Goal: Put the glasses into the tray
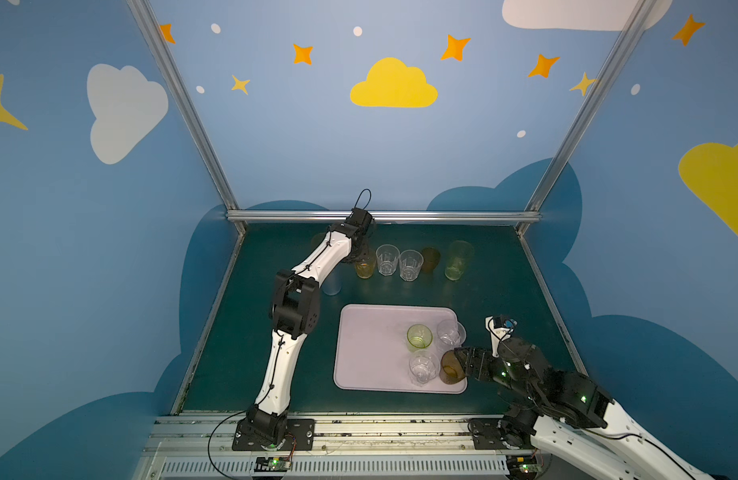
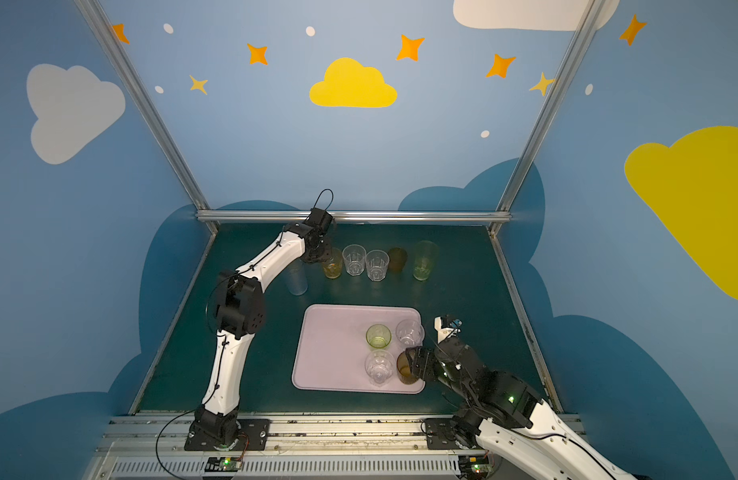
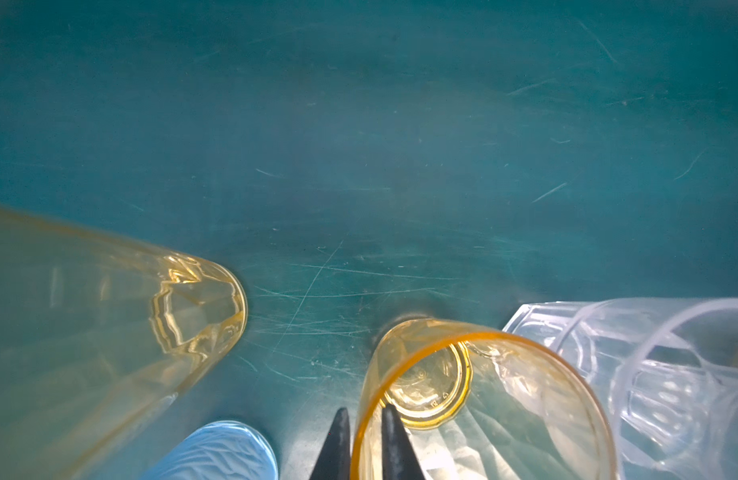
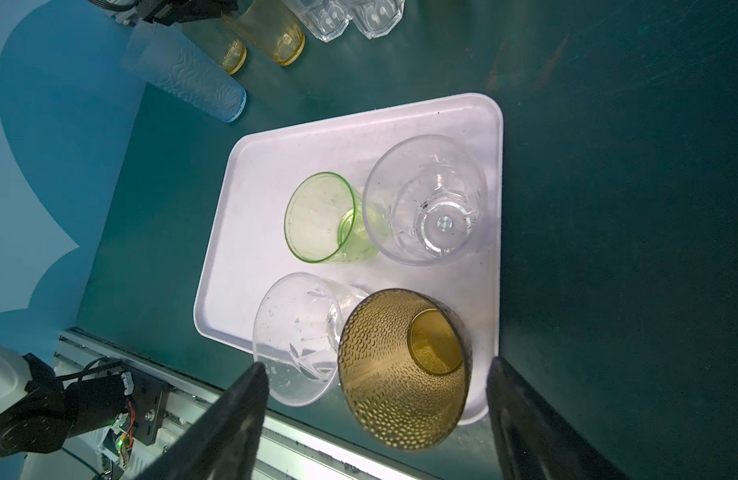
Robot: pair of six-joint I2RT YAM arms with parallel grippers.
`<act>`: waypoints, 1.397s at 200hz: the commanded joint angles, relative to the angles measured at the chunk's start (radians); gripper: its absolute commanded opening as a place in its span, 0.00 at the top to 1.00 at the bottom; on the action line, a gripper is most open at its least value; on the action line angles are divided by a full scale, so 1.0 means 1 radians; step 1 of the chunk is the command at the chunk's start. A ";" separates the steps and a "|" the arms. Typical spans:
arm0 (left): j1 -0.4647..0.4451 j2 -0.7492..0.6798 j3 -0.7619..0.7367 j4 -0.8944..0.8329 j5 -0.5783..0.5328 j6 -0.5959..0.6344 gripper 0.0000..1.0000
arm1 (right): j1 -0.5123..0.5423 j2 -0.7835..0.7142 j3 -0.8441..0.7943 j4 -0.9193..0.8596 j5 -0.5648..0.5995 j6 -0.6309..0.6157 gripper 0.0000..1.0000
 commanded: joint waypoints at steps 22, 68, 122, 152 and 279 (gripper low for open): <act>0.011 0.031 0.023 -0.033 -0.018 0.014 0.89 | -0.002 0.006 -0.012 -0.009 0.025 0.011 0.18; 0.010 0.038 0.037 -0.042 -0.017 0.017 0.95 | -0.004 0.008 -0.019 -0.003 0.029 0.013 0.18; 0.011 0.051 0.075 -0.068 -0.017 0.020 0.95 | -0.006 0.013 -0.025 0.008 0.031 0.013 0.18; 0.010 0.050 0.082 -0.070 -0.013 0.019 0.96 | -0.007 0.015 -0.031 0.015 0.027 0.013 0.18; 0.010 -0.035 0.107 -0.090 -0.032 0.004 0.96 | -0.014 -0.016 -0.043 0.022 0.017 0.005 0.19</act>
